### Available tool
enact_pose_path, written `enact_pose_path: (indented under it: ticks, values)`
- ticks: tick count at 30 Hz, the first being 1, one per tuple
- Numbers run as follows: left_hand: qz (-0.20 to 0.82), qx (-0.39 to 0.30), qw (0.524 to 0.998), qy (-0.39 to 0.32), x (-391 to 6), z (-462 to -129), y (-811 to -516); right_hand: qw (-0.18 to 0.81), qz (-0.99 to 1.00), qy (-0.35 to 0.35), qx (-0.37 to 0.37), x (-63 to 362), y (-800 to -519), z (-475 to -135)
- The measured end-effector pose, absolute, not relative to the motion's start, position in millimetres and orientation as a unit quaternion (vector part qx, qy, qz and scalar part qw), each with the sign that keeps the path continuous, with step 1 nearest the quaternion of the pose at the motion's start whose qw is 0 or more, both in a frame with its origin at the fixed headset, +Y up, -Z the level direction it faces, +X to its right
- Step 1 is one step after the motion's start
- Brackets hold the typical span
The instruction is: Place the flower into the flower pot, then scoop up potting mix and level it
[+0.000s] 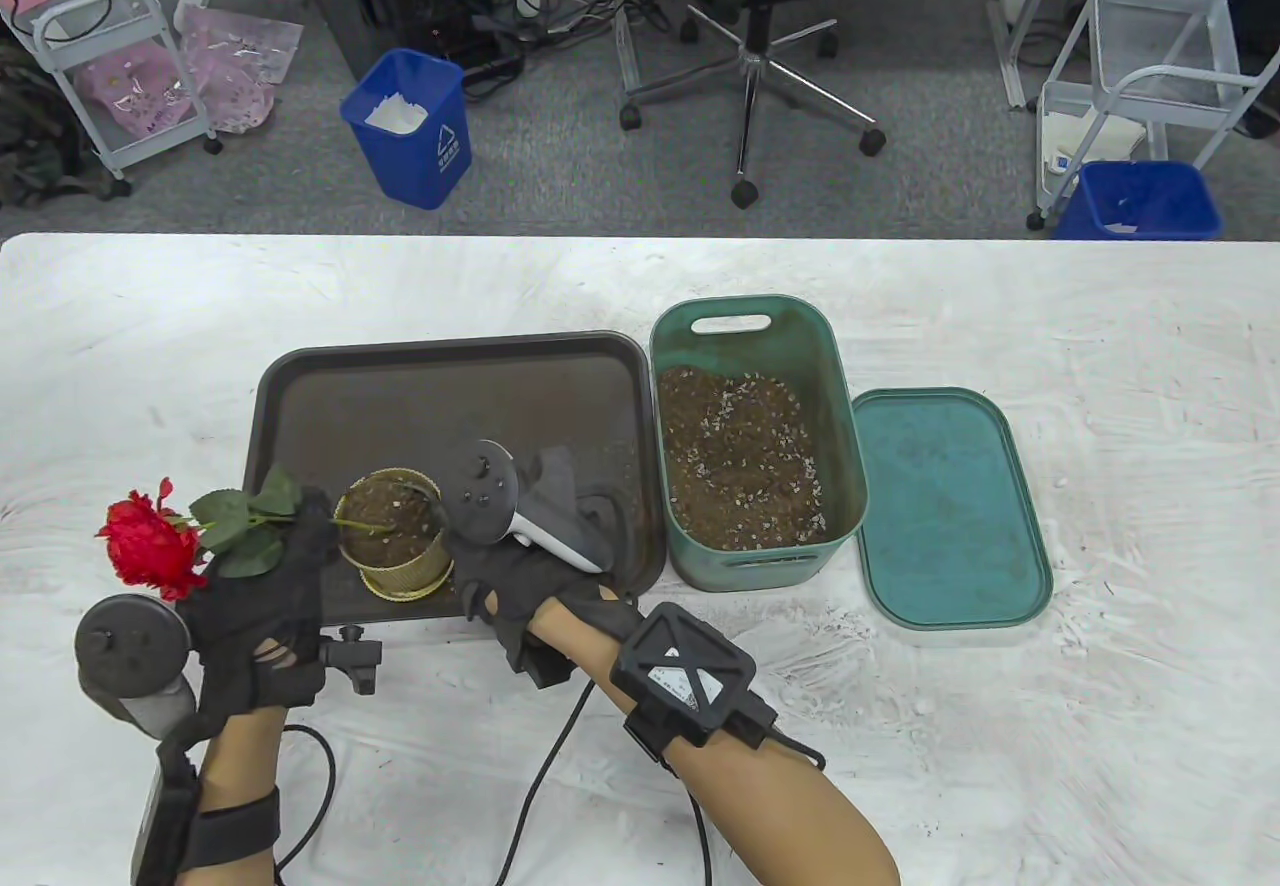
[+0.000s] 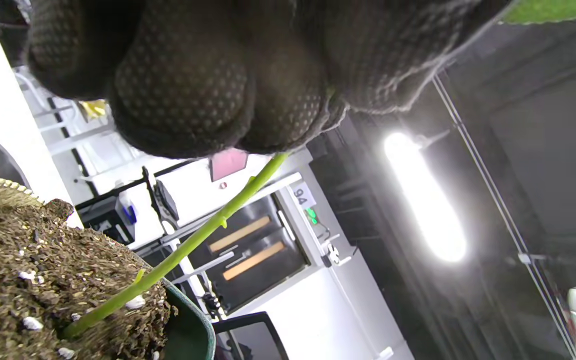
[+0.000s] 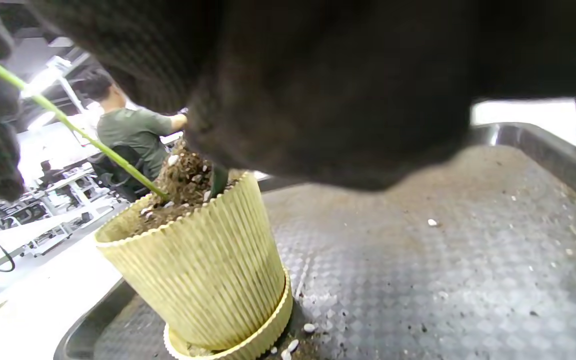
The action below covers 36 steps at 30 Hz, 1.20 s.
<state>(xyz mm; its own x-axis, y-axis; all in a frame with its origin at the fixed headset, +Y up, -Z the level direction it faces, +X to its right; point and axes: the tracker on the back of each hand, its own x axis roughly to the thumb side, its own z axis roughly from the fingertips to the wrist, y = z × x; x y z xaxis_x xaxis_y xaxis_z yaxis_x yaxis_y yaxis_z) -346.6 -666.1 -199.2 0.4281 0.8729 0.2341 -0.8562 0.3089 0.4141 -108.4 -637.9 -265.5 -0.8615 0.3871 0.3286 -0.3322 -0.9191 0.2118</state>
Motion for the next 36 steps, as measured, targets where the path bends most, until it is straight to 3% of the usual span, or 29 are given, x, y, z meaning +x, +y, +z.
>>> enact_pose_path:
  ticks: [13,23,30,36]
  values:
    - [0.643,0.214,0.727,0.116,-360.5,-201.2,-686.2,0.087,0.963,-0.028,0.255,-120.0,-643.6,-239.6]
    - [0.635,0.222,0.731,0.116,-361.9,-200.1,-684.6,-0.006,0.946,-0.148,0.289,-126.2,-632.0,-222.2]
    - [0.631,0.222,0.734,0.115,-361.7,-199.8,-684.1,0.016,0.952,-0.160,0.260,-93.1,-606.2,-218.5]
    - [0.626,0.223,0.739,0.109,-358.9,-198.8,-683.9,0.044,0.969,-0.154,0.186,-31.3,-568.2,-225.7]
